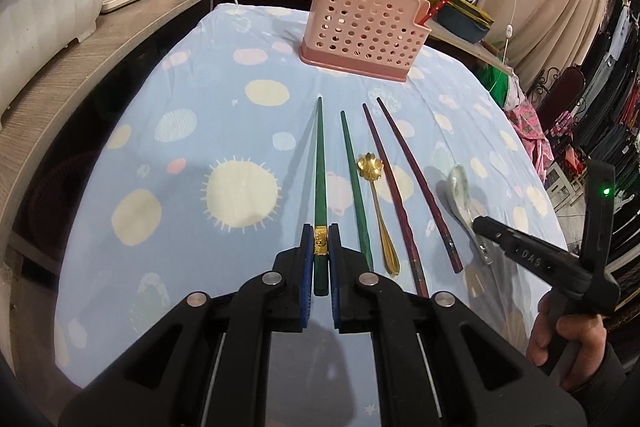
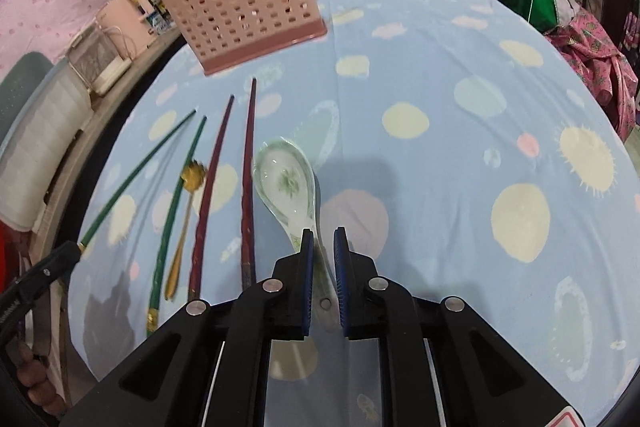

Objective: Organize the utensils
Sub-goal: 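Lift the green chopstick with the left tool while the right tool lifts chopstick and white spoon, then carry both held utensils over the pink basket and lower them in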

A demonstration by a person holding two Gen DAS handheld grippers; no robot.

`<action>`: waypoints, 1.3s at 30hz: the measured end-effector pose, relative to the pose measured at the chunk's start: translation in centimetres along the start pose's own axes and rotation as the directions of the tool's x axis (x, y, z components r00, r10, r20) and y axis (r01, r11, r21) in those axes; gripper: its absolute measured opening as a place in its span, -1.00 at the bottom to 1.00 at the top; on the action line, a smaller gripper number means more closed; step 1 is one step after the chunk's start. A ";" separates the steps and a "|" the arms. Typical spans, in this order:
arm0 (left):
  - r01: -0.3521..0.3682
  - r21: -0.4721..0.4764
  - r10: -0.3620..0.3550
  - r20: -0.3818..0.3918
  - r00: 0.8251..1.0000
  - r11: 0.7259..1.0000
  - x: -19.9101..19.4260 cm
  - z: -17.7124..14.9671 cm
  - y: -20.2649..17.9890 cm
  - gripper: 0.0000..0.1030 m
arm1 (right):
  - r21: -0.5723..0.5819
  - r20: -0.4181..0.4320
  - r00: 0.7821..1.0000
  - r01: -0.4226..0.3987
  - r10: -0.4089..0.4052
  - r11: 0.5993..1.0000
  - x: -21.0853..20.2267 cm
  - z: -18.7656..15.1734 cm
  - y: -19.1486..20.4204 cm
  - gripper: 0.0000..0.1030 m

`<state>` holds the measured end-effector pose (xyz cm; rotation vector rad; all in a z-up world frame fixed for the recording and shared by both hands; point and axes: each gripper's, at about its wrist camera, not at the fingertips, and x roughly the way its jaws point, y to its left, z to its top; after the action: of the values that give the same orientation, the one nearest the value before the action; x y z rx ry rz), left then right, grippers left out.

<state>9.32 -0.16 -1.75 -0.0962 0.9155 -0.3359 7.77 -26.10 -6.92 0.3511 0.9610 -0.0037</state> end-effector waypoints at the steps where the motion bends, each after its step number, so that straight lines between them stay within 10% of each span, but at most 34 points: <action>1: 0.000 -0.001 0.000 -0.003 1.000 1.000 0.1 0.0 0.0 -0.87 | -0.001 -0.003 1.000 -0.003 0.003 1.000 0.1 -0.2 0.0 -0.76; 20: 0.004 -0.021 -0.005 -0.034 0.999 1.000 0.4 -0.9 0.2 -0.87 | -0.057 -0.015 1.000 -0.016 0.015 0.998 -0.3 -2.6 1.3 -0.80; 39: 0.006 -0.001 -0.005 0.231 0.973 1.000 -6.2 8.1 0.2 -0.87 | -0.063 0.217 0.976 -0.008 0.022 0.998 -8.3 3.8 2.4 -0.87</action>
<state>12.29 1.61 7.89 -0.1367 0.6848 -0.3218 6.40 -26.19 2.43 0.2944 0.7393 0.0013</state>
